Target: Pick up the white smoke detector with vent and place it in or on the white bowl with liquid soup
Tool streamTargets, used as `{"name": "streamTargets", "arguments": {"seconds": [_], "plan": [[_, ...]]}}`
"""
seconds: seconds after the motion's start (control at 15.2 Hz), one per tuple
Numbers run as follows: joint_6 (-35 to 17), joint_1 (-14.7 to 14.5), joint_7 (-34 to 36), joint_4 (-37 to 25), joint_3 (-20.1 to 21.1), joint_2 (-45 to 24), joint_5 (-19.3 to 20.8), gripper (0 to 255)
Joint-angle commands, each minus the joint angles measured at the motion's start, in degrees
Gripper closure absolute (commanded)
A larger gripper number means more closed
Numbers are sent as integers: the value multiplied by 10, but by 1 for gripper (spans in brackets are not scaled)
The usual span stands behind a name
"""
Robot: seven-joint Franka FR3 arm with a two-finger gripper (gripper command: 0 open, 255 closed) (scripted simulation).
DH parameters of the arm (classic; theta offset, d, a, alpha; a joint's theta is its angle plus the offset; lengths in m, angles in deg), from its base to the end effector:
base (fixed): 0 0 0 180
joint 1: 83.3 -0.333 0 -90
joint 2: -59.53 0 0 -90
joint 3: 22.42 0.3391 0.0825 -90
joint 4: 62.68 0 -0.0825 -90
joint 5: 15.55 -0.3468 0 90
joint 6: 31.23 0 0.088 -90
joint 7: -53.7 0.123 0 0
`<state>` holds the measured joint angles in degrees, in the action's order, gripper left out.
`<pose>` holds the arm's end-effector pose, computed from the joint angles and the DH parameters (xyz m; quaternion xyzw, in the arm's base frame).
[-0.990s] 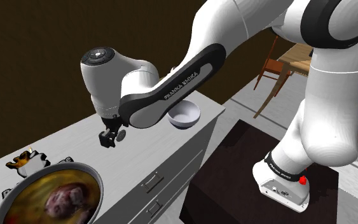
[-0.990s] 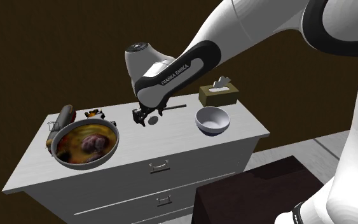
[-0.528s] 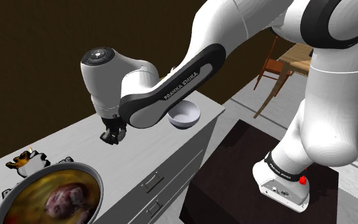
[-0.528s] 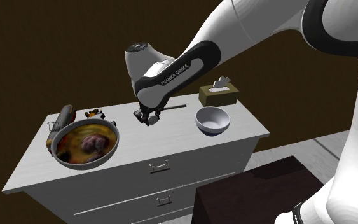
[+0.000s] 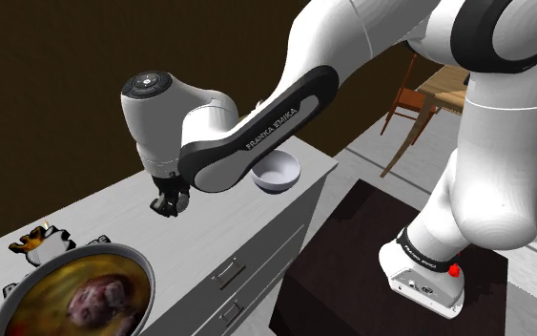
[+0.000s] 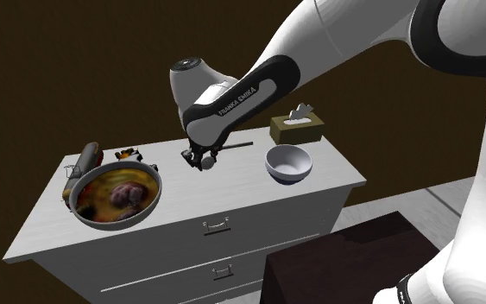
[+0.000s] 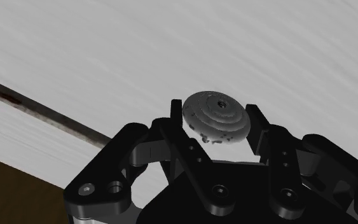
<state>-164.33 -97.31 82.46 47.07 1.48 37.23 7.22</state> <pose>0.4989 0.3505 0.3415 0.9778 0.1938 0.0670 0.0419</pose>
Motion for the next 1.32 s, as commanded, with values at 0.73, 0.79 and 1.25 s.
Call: {"name": "streamTargets", "arguments": {"seconds": [0.73, 0.79, 1.25], "plan": [[71, 11, -33, -29, 17, 49, -40, 255], [77, 12, -36, -32, 18, 53, -43, 255], [121, 15, -52, -59, 24, 75, -61, 255]]}}
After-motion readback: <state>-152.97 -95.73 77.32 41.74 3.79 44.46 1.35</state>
